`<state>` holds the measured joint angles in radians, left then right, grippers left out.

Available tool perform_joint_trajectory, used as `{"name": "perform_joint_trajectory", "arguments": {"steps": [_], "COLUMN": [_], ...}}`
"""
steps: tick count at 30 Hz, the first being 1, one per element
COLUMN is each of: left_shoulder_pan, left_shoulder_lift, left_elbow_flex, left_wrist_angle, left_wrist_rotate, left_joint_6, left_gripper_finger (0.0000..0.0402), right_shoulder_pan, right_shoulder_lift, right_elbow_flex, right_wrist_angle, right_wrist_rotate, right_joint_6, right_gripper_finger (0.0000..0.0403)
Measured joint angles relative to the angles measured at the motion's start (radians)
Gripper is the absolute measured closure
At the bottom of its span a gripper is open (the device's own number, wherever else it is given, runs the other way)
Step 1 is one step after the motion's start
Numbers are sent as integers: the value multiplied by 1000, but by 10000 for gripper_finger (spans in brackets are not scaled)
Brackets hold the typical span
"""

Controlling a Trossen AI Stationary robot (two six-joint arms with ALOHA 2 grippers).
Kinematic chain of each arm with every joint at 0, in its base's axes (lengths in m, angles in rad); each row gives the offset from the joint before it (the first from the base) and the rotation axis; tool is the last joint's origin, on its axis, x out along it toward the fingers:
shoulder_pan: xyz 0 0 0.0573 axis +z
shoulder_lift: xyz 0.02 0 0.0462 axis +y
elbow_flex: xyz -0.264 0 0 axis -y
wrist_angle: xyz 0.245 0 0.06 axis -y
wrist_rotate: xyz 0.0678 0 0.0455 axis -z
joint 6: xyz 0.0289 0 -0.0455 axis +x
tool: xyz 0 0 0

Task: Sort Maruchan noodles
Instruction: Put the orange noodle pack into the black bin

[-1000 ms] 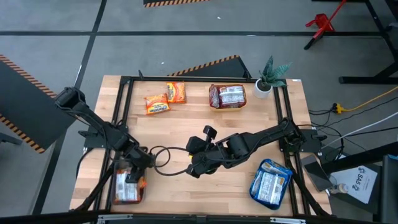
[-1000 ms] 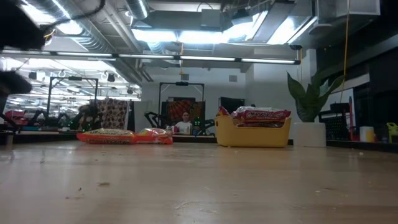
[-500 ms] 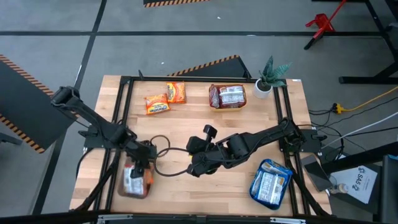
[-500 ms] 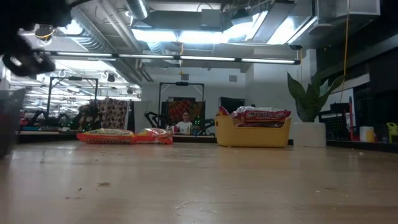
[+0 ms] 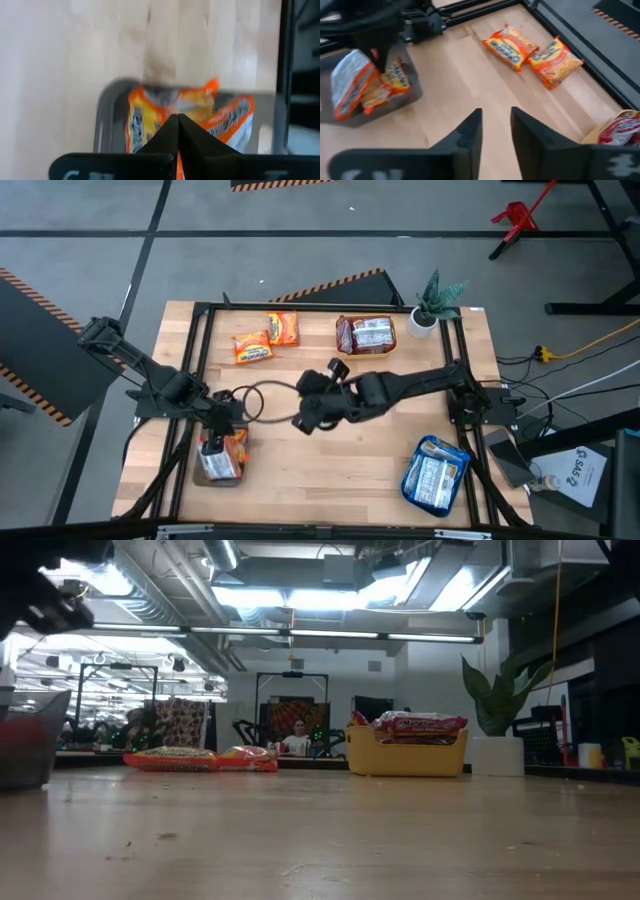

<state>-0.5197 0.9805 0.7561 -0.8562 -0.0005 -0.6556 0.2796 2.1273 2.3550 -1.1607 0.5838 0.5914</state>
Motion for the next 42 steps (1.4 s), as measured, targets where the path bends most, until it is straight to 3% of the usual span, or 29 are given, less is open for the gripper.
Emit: {"name": "perform_joint_trajectory", "arguments": {"steps": [7,11,18,22,26,31,38,42], "left_shoulder_pan": [25,45,48,76,111,164,202,210], "left_shoulder_lift": [-58,-75,-70,-72,-99,-118,-160,-201], "left_elbow_flex": [147,102,-86,-89,-39,50,331,372], "left_wrist_angle": [-108,-131,-8,6,8,-74,-347,-390], "left_wrist_rotate": [-178,-74,-58,-35,-46,-164,-303,-442], "left_joint_6": [22,34,111,149,219,179,100,37], "left_gripper_finger": [401,401,393,358,316,281,291,300], "right_shoulder_pan": [-30,-67,-98,-97,-99,-111,-99,-108], "right_shoulder_lift": [5,15,47,60,66,66,118,158], "right_elbow_flex": [-6,-27,-29,-30,-29,-29,-29,-32], "right_wrist_angle": [67,131,132,137,137,152,326,374], "right_wrist_rotate": [-9,-52,-140,-160,-171,-196,-341,-342], "right_joint_6": [-75,-117,-126,-150,-152,-154,-259,-255], "right_gripper_finger": [273,272,271,271,271,271,271,271]}}
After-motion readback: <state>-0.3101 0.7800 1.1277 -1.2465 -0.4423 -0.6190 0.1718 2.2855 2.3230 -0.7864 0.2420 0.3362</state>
